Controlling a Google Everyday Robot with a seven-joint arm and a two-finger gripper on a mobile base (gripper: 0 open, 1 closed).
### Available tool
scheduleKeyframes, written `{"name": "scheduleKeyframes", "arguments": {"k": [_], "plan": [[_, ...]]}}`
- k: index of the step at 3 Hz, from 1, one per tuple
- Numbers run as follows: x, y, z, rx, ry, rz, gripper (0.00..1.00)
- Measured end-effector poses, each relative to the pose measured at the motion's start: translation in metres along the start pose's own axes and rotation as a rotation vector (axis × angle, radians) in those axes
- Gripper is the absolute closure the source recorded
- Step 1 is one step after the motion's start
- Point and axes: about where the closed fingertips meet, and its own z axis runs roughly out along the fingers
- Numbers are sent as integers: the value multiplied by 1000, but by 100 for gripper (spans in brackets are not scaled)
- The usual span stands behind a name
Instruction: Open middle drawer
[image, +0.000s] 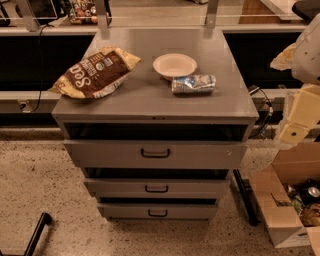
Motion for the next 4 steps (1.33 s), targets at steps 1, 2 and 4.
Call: {"name": "scheduleKeyframes", "arguments": {"k": [1,2,4], "plan": [[0,0,0,0,0,0,0],[-1,2,1,-19,-11,-16,0],[-45,85,16,31,-207,-173,0]]}}
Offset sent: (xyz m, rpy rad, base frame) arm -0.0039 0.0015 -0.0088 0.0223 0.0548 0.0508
